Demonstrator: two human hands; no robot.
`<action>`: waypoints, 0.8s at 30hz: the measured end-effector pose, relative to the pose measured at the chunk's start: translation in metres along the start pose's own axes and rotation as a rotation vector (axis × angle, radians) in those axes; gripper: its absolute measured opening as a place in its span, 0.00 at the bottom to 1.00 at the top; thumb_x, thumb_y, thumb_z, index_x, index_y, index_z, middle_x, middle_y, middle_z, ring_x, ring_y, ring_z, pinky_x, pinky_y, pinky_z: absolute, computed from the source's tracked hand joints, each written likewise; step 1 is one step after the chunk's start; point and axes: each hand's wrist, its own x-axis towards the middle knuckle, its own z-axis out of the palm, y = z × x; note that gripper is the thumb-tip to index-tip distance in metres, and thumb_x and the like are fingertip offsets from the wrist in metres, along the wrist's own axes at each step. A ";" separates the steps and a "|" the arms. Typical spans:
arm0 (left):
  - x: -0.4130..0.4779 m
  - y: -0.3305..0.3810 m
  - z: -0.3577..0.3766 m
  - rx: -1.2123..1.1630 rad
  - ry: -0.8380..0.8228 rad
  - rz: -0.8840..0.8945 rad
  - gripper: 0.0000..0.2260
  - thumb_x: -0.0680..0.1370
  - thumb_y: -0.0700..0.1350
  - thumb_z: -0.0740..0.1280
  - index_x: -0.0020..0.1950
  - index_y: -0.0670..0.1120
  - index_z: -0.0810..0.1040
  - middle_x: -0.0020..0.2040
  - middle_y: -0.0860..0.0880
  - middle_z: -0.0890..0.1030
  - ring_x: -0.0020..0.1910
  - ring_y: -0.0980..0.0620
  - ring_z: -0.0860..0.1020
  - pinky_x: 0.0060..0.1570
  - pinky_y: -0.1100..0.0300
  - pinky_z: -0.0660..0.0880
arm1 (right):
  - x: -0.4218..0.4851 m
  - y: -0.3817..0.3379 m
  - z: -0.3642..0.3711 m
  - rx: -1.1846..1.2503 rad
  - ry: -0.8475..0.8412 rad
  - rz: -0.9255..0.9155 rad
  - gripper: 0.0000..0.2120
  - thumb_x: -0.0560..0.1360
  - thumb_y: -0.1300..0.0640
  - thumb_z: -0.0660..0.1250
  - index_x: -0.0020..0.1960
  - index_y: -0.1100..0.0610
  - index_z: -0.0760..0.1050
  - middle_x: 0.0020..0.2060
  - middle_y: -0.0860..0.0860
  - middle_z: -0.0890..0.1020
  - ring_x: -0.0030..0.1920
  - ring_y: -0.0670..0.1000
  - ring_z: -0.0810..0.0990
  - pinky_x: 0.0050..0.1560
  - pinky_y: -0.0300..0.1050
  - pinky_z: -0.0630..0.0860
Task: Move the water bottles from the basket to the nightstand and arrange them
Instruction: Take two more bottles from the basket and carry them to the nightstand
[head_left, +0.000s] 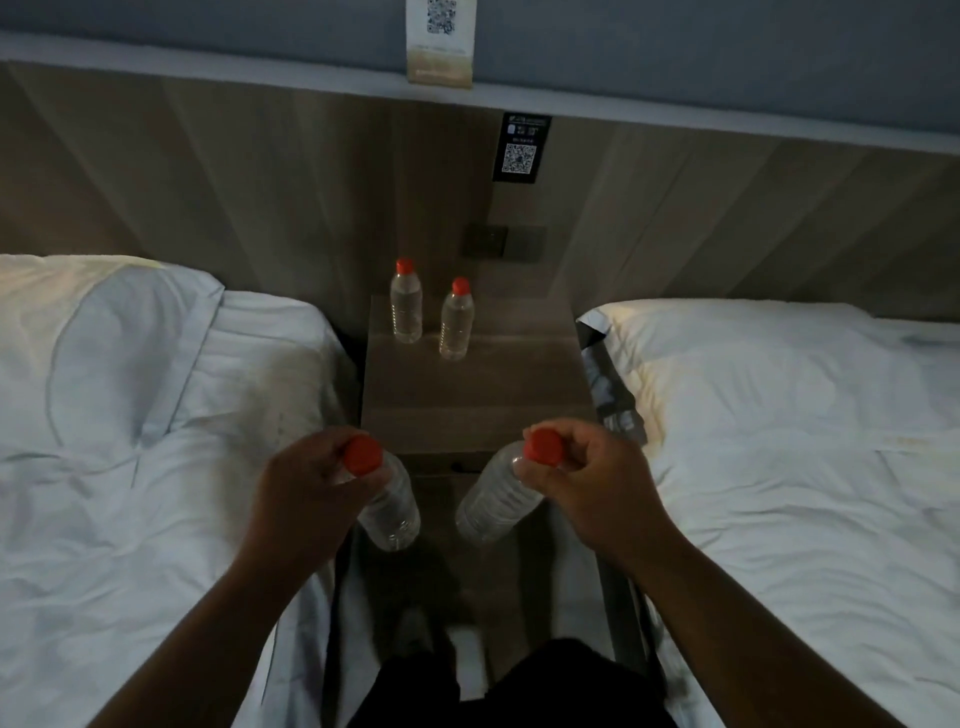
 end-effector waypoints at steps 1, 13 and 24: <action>0.011 0.001 0.003 0.000 -0.016 -0.001 0.11 0.69 0.43 0.77 0.48 0.51 0.82 0.39 0.55 0.82 0.39 0.60 0.81 0.36 0.71 0.71 | 0.008 0.002 -0.001 -0.005 0.015 0.020 0.13 0.67 0.53 0.77 0.46 0.41 0.76 0.41 0.38 0.82 0.47 0.33 0.79 0.44 0.27 0.76; 0.136 0.000 0.062 0.035 -0.030 -0.117 0.13 0.67 0.44 0.78 0.41 0.59 0.76 0.37 0.58 0.80 0.38 0.61 0.79 0.34 0.68 0.71 | 0.134 0.054 -0.008 -0.126 -0.071 0.091 0.13 0.67 0.50 0.77 0.47 0.46 0.76 0.37 0.38 0.79 0.40 0.36 0.78 0.40 0.29 0.71; 0.242 -0.041 0.139 0.237 0.086 -0.211 0.14 0.64 0.54 0.76 0.47 0.53 0.80 0.39 0.51 0.83 0.41 0.47 0.81 0.41 0.54 0.77 | 0.284 0.127 0.027 -0.287 -0.194 0.133 0.16 0.72 0.49 0.72 0.57 0.49 0.76 0.47 0.45 0.81 0.50 0.45 0.79 0.46 0.30 0.72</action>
